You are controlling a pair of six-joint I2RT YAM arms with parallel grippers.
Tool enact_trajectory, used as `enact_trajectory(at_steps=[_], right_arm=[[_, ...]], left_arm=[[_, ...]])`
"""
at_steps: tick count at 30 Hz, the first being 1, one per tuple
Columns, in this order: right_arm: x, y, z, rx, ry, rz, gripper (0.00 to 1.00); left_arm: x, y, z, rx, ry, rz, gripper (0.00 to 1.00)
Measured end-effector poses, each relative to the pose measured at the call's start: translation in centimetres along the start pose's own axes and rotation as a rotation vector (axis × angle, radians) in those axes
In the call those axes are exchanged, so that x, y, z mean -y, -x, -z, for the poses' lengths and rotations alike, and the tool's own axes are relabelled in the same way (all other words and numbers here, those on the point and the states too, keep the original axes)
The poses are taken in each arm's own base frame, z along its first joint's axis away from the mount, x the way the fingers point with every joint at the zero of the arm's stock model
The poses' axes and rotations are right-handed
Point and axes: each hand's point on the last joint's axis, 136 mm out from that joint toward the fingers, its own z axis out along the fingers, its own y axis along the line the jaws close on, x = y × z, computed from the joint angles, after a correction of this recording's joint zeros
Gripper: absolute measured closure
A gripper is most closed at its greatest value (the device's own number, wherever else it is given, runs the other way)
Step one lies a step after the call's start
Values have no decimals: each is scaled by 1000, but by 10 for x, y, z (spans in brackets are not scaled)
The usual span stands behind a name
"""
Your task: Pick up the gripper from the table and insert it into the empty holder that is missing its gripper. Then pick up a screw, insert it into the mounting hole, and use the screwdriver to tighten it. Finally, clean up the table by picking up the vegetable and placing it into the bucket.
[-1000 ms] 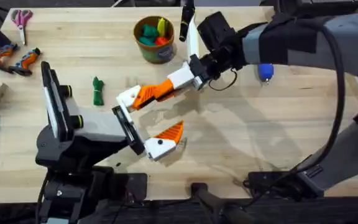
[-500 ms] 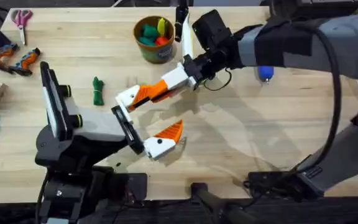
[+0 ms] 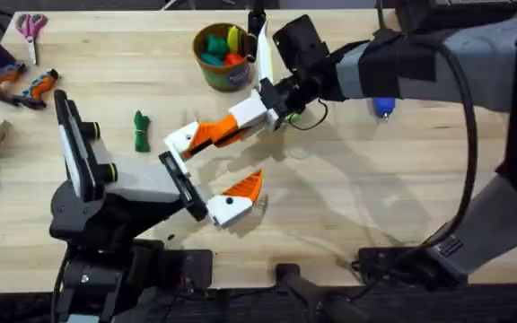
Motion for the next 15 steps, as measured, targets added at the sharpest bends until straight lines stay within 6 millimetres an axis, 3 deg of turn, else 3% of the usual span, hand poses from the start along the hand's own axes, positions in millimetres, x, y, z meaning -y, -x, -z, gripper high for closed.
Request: enact_trajectory(at_steps=[6, 10, 15], right_arm=[[0, 0, 0, 0, -2, -20, 993], [0, 0, -1, -1, -1, -31, 908], [0, -1, -3, -6, -1, -34, 876]], left_arm=[[0, 0, 0, 0, 2, 0, 15], [0, 0, 0, 0, 0, 0, 15], [1, 0, 0, -1, -3, 0, 15]])
